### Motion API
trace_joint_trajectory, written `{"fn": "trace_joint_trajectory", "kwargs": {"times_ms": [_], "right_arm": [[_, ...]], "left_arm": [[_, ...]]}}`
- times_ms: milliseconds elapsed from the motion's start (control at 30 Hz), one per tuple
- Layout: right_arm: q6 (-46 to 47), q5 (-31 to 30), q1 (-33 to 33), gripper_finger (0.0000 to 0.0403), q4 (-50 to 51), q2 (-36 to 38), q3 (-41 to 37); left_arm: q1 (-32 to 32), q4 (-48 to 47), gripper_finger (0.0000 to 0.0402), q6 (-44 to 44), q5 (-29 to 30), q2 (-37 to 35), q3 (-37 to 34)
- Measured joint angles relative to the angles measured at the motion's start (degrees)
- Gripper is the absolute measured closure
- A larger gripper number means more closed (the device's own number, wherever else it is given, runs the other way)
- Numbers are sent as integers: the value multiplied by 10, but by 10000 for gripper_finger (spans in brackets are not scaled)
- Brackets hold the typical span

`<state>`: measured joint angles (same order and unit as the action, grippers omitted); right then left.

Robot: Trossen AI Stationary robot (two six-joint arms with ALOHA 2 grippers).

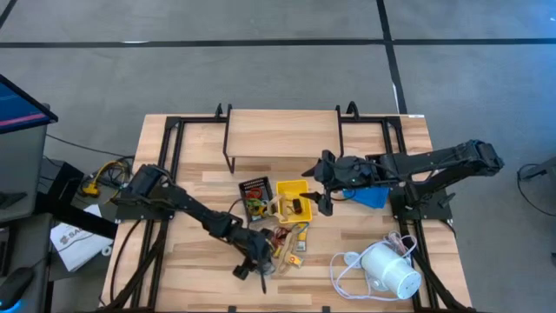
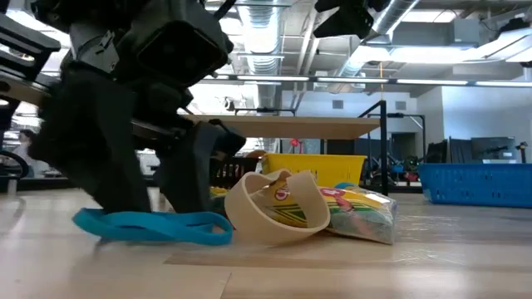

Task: Pick & Place Office Desk Supplies
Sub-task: Put the blue rubber band into the yellow bin

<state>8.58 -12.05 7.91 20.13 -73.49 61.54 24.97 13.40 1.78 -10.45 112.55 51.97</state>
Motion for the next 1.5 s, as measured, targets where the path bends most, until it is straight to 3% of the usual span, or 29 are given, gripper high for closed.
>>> {"fn": "trace_joint_trajectory", "kwargs": {"times_ms": [133, 233, 433, 633, 733, 933, 1100, 1500], "right_arm": [[-2, 1, -5, 110, -3, 0, 0], [-2, 1, -12, 110, -18, 0, 0], [-16, 2, -13, 110, -51, 0, 0], [-17, 1, -13, 110, -62, 0, 0], [-33, 7, -9, 110, -69, 0, 0], [-56, 69, 6, 110, -146, 0, 0], [-55, 76, 9, 110, -143, 0, 0], [-53, 46, 6, 110, -121, 0, 0]], "left_arm": [[2, -40, 373, 19, -2, -18, 4], [6, -108, 394, 31, 19, -66, -3], [-2, -99, 400, 90, 95, -226, -26], [-31, -35, 400, 100, 78, -337, -38], [-37, -23, 401, 109, 75, -354, -39], [-77, 20, 401, 154, 164, -360, -40], [-127, 104, 401, 169, 160, -341, -39], [-179, 175, 401, 220, 120, -334, -39]]}}
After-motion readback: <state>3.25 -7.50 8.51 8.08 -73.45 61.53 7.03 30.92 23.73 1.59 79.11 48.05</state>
